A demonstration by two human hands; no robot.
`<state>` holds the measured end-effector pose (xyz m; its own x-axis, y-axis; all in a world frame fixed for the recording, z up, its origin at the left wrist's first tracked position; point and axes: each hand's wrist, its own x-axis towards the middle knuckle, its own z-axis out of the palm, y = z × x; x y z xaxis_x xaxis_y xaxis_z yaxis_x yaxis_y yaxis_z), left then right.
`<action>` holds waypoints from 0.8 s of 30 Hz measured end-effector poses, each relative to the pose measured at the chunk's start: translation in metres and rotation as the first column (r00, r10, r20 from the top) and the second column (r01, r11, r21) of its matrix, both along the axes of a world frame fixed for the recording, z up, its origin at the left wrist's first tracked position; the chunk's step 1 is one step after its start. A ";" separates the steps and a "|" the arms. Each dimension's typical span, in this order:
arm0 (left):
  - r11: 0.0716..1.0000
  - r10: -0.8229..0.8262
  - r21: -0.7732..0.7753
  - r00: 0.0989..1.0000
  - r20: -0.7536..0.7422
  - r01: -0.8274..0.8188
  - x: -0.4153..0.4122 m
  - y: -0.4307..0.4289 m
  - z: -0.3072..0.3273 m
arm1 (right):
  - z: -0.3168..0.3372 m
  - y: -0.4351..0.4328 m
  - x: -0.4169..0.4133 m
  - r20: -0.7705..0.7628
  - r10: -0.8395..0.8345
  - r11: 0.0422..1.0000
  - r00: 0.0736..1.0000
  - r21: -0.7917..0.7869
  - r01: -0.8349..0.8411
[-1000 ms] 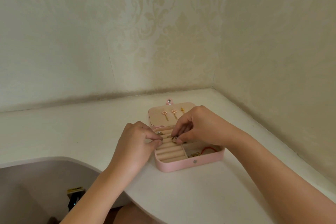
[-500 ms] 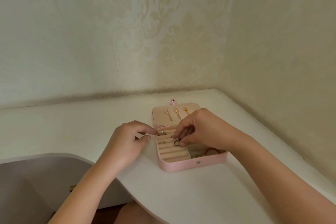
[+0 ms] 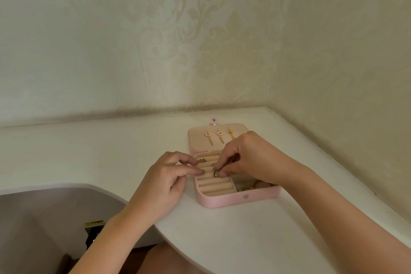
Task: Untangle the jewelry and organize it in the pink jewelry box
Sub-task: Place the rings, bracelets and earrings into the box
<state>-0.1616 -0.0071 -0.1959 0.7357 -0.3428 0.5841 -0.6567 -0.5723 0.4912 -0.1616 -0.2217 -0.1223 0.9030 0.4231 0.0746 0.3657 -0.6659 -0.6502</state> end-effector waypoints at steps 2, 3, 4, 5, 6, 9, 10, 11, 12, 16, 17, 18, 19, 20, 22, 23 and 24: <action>1.000 -0.004 -0.029 1.000 -0.031 0.003 -0.001 -0.001 -0.001 | -0.001 0.001 0.000 0.013 0.013 1.000 1.000 -0.017 -0.013; 0.999 -0.005 -0.043 0.999 -0.046 0.003 -0.002 -0.001 -0.001 | -0.001 0.001 0.000 0.023 0.014 1.000 1.000 -0.023 -0.013; 0.998 -0.004 -0.056 0.998 -0.058 0.001 -0.002 -0.002 -0.001 | -0.001 0.001 0.000 0.031 0.012 1.000 0.999 -0.027 -0.011; 0.998 -0.005 -0.064 0.998 -0.063 0.001 -0.003 -0.002 -0.002 | -0.001 0.000 0.000 0.035 0.009 1.000 0.999 -0.029 -0.008; 0.998 -0.007 -0.069 0.998 -0.065 0.003 -0.003 -0.002 -0.002 | -0.001 0.000 0.000 0.037 0.010 1.000 0.999 -0.030 -0.009; 0.995 -0.022 -0.095 0.996 -0.088 0.013 -0.004 -0.002 -0.002 | -0.002 0.001 -0.001 0.023 0.016 0.999 1.000 -0.029 -0.015; 0.994 -0.025 -0.104 0.995 -0.096 0.015 -0.004 -0.002 -0.002 | -0.002 0.002 -0.001 0.011 0.013 1.000 1.000 -0.022 -0.013; 0.994 -0.027 -0.111 0.995 -0.098 0.016 -0.004 -0.002 -0.002 | -0.001 0.002 -0.001 -0.005 0.007 1.000 1.000 -0.014 -0.007; 0.993 -0.028 -0.119 0.995 -0.097 0.016 -0.004 -0.002 -0.002 | -0.001 0.001 -0.001 -0.025 0.002 1.000 1.000 -0.008 -0.002; 0.986 -0.039 -0.164 0.993 -0.116 0.020 -0.005 -0.002 -0.001 | 0.001 -0.002 0.000 -0.079 0.009 1.000 0.997 0.012 -0.008; 0.985 -0.041 -0.173 0.991 -0.128 0.018 -0.005 -0.001 -0.001 | 0.000 -0.002 0.000 -0.080 0.007 1.000 0.997 0.011 -0.006; 0.983 -0.043 -0.181 0.989 -0.140 0.017 -0.005 -0.002 0.000 | 0.000 -0.002 0.000 -0.076 0.002 1.000 0.997 0.007 -0.001; 0.982 -0.045 -0.186 0.988 -0.147 0.017 -0.005 -0.002 0.001 | -0.001 -0.001 0.001 -0.070 -0.005 1.000 0.998 0.005 0.005; 0.982 -0.047 -0.187 0.988 -0.147 0.019 -0.006 -0.003 0.002 | -0.001 0.000 0.001 -0.064 -0.010 1.000 0.998 0.007 0.011; 0.983 -0.046 -0.185 0.987 -0.152 0.017 -0.006 -0.004 0.005 | -0.002 0.000 0.002 -0.049 -0.011 1.000 0.999 0.013 0.011; 0.984 -0.042 -0.179 0.986 -0.161 0.013 -0.005 -0.005 0.008 | -0.002 0.001 0.002 -0.038 -0.007 1.000 0.999 0.009 0.007; 0.987 -0.038 -0.163 0.984 -0.173 0.010 -0.003 -0.005 0.011 | -0.002 0.001 0.002 -0.028 -0.001 1.000 1.000 0.001 0.001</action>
<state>-0.1650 -0.0119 -0.1849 0.8242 -0.2739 0.4957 -0.5648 -0.4617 0.6840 -0.1593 -0.2212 -0.1246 0.9053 0.4220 0.0495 0.3463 -0.6654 -0.6612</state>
